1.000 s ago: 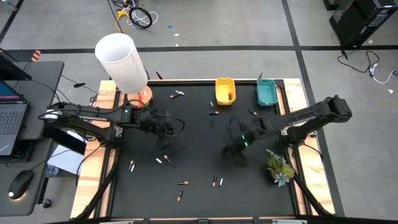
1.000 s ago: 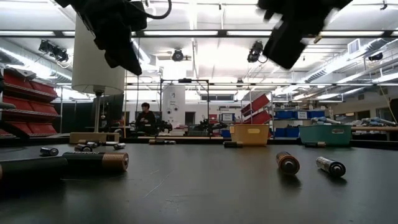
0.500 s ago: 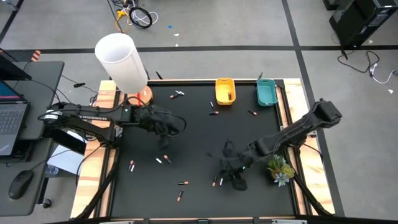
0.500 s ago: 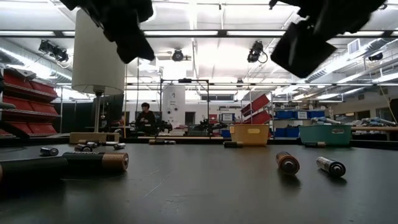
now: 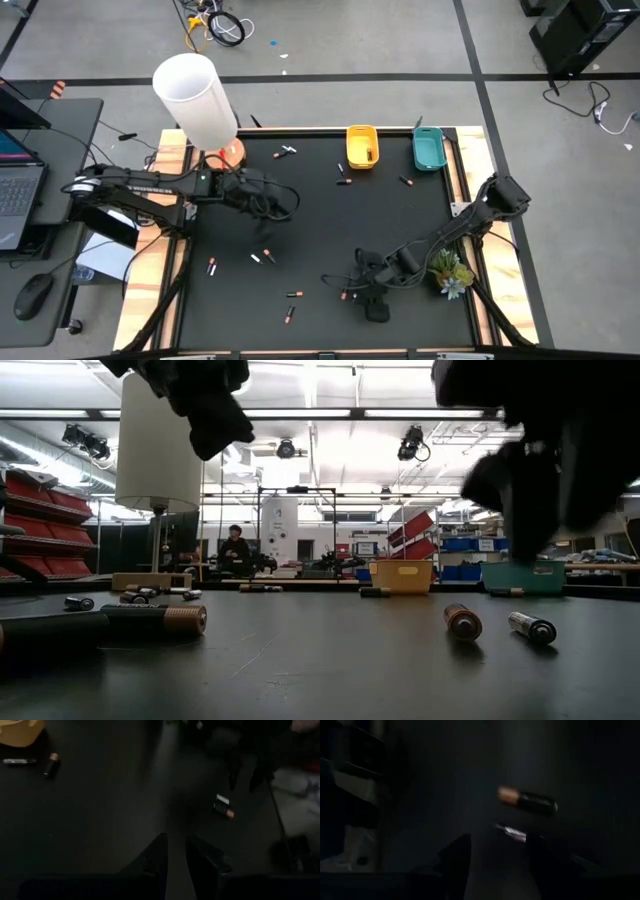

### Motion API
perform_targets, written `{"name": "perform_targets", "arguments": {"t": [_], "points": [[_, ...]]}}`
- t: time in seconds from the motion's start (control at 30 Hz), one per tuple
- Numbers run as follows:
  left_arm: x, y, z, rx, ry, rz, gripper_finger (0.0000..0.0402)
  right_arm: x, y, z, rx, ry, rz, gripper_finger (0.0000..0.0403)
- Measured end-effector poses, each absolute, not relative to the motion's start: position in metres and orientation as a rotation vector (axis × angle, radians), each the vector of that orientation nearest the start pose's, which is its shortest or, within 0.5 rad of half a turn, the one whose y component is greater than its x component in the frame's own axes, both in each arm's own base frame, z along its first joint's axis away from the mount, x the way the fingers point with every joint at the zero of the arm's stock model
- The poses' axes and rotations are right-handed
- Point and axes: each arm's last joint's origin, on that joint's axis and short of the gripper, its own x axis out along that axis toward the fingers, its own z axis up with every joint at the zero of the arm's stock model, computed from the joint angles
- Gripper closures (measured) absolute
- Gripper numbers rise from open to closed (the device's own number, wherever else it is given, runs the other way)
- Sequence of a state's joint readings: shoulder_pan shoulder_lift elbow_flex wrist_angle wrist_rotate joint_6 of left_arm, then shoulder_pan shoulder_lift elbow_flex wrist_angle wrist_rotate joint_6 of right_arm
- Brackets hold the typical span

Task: Sort batteries
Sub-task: Put the silver battery into the blue bin

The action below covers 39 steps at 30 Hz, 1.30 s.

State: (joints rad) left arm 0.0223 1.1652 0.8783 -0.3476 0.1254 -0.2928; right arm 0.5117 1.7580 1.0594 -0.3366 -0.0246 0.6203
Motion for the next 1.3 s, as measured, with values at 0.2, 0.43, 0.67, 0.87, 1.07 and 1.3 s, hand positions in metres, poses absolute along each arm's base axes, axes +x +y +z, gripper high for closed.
{"name": "perform_targets", "arguments": {"t": [0.2, 0.43, 0.67, 0.87, 1.07, 1.3], "points": [[0.251, 0.005, 0.283, -0.429, 0.541, 0.111, 0.0324, 0.296, 0.176, 0.166, 0.203, 1.101, 0.175, 0.0163], [0.253, 0.007, 0.286, -0.491, 0.487, 0.198, 0.0324, 0.29, 0.184, 0.164, -0.022, 1.052, 0.198, 0.0125], [0.253, 0.008, 0.286, -0.533, 0.482, 0.218, 0.0324, 0.295, 0.182, 0.157, -0.122, 1.001, 0.251, 0.0144], [0.253, 0.007, 0.286, -0.553, 0.483, 0.224, 0.0324, 0.291, 0.179, 0.146, -0.09, 0.992, 0.281, 0.0163], [0.253, 0.007, 0.286, -0.545, 0.476, 0.252, 0.0324, 0.284, 0.18, 0.139, -0.118, 0.984, 0.306, 0.0175], [0.252, 0.008, 0.286, -0.542, 0.468, 0.274, 0.0324, 0.283, 0.179, 0.136, -0.166, 0.973, 0.326, 0.0187]]}}
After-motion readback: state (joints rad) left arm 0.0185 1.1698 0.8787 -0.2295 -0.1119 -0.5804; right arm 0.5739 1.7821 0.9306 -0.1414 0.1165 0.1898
